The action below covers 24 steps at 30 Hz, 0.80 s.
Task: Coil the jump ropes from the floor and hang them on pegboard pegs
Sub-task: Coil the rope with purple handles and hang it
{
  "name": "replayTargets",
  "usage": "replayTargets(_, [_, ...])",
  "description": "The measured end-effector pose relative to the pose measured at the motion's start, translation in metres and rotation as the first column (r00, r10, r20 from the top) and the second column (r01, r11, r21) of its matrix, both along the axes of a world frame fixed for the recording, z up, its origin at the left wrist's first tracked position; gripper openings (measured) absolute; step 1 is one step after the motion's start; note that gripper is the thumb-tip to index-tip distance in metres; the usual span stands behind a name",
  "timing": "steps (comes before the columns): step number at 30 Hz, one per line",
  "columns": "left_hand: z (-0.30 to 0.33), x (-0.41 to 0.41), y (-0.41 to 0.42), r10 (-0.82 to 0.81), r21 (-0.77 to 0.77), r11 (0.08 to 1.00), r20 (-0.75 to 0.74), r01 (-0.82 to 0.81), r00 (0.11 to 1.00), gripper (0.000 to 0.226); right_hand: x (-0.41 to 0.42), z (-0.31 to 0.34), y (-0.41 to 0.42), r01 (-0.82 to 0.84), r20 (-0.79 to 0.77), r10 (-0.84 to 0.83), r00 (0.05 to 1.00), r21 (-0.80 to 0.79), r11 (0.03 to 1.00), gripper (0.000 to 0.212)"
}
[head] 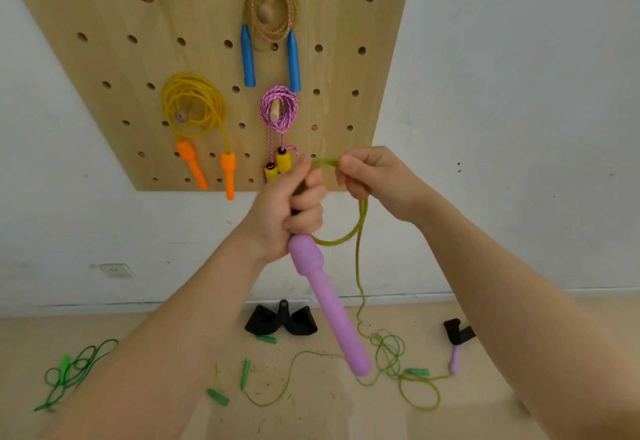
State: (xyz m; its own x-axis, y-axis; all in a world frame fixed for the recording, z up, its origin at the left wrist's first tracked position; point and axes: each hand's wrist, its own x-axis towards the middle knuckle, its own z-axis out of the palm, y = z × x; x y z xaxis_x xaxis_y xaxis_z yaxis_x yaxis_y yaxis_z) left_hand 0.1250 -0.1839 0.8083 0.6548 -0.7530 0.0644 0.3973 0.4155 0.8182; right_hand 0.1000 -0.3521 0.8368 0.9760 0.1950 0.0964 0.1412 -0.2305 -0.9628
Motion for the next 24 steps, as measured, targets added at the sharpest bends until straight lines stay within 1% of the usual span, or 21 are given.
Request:
replayTargets(2, [0.001, 0.004, 0.011, 0.002, -0.117, 0.993, -0.03, -0.005, 1.0, 0.028, 0.001, -0.006, -0.01, -0.057, -0.099, 0.059, 0.993, 0.031, 0.998, 0.031])
replayTargets(3, [0.0, 0.006, 0.019, 0.009, -0.177, 0.984, -0.054, -0.018, 0.999, 0.027, 0.002, -0.012, -0.014, -0.07, -0.133, 0.066, 0.989, -0.025, 0.997, 0.025])
replayTargets(5, [-0.006, 0.015, 0.036, 0.019, -0.29, 0.955, -0.146, -0.061, 0.989, 0.047, 0.004, -0.027, -0.018, -0.046, -0.172, 0.002, 0.985, -0.25, 0.967, 0.016])
replayTargets(6, [-0.008, 0.018, 0.045, 0.025, -0.329, 0.94, -0.189, -0.087, 0.982, 0.055, 0.004, -0.036, -0.017, -0.021, -0.193, -0.05, 0.98, -0.349, 0.937, 0.016])
replayTargets(7, [-0.01, 0.02, 0.052, 0.054, -0.335, 0.934, -0.22, -0.127, 0.974, 0.06, 0.004, -0.045, -0.013, -0.001, -0.219, -0.102, 0.97, -0.427, 0.904, 0.018])
replayTargets(8, [-0.012, 0.021, 0.057, 0.11, -0.301, 0.936, -0.25, -0.185, 0.962, 0.061, 0.004, -0.052, -0.006, -0.001, -0.246, -0.133, 0.96, -0.478, 0.878, 0.02])
replayTargets(9, [-0.014, 0.023, 0.06, 0.192, -0.228, 0.939, -0.269, -0.256, 0.944, 0.056, 0.004, -0.058, 0.003, -0.03, -0.269, -0.136, 0.954, -0.534, 0.845, 0.024])
replayTargets(10, [-0.014, 0.024, 0.061, 0.283, -0.139, 0.935, -0.263, -0.327, 0.922, 0.049, 0.004, -0.059, 0.015, -0.086, -0.279, -0.116, 0.953, -0.616, 0.783, 0.028])
replayTargets(11, [-0.016, 0.026, 0.063, 0.353, -0.06, 0.925, -0.235, -0.376, 0.906, 0.044, 0.006, -0.058, 0.03, -0.157, -0.287, -0.078, 0.955, -0.708, 0.689, 0.033])
replayTargets(12, [-0.018, 0.028, 0.064, 0.384, 0.001, 0.92, -0.188, -0.391, 0.904, 0.042, 0.008, -0.055, 0.046, -0.24, -0.316, -0.031, 0.948, -0.778, 0.581, 0.035])
replayTargets(14, [-0.022, 0.031, 0.065, 0.373, 0.132, 0.921, -0.028, -0.366, 0.928, 0.043, 0.011, -0.046, 0.083, -0.382, -0.397, 0.051, 0.917, -0.832, 0.402, 0.029])
replayTargets(15, [-0.025, 0.032, 0.067, 0.34, 0.228, 0.908, 0.091, -0.352, 0.936, 0.044, 0.013, -0.043, 0.098, -0.423, -0.421, 0.079, 0.903, -0.844, 0.331, 0.022])
replayTargets(16, [-0.027, 0.034, 0.069, 0.288, 0.342, 0.874, 0.204, -0.344, 0.936, 0.045, 0.015, -0.038, 0.111, -0.441, -0.431, 0.102, 0.897, -0.85, 0.288, 0.013])
replayTargets(17, [-0.03, 0.036, 0.071, 0.215, 0.452, 0.828, 0.291, -0.332, 0.932, 0.045, 0.018, -0.031, 0.119, -0.452, -0.437, 0.12, 0.892, -0.841, 0.297, 0.01])
replayTargets(18, [-0.032, 0.035, 0.073, 0.125, 0.53, 0.796, 0.328, -0.292, 0.936, 0.044, 0.02, -0.023, 0.125, -0.46, -0.434, 0.153, 0.888, -0.825, 0.328, 0.015])
replayTargets(19, [-0.034, 0.036, 0.075, 0.044, 0.573, 0.786, 0.325, -0.233, 0.945, 0.045, 0.023, -0.015, 0.127, -0.429, -0.401, 0.156, 0.903, -0.805, 0.41, 0.021])
replayTargets(20, [-0.036, 0.035, 0.076, -0.015, 0.597, 0.782, 0.308, -0.181, 0.951, 0.049, 0.026, -0.009, 0.128, -0.4, -0.372, 0.156, 0.915, -0.794, 0.458, 0.025])
replayTargets(21, [-0.037, 0.035, 0.078, -0.052, 0.632, 0.754, 0.328, -0.178, 0.943, 0.048, 0.028, -0.004, 0.126, -0.378, -0.35, 0.15, 0.925, -0.797, 0.472, 0.027])
replayTargets(23, [-0.037, 0.037, 0.088, -0.096, 0.708, 0.63, 0.477, -0.318, 0.874, 0.039, 0.031, 0.001, 0.117, -0.318, -0.303, 0.11, 0.947, -0.825, 0.468, 0.03])
replayTargets(24, [-0.039, 0.04, 0.096, -0.085, 0.71, 0.604, 0.51, -0.363, 0.856, 0.039, 0.031, 0.002, 0.11, -0.276, -0.271, 0.08, 0.959, -0.837, 0.473, 0.033])
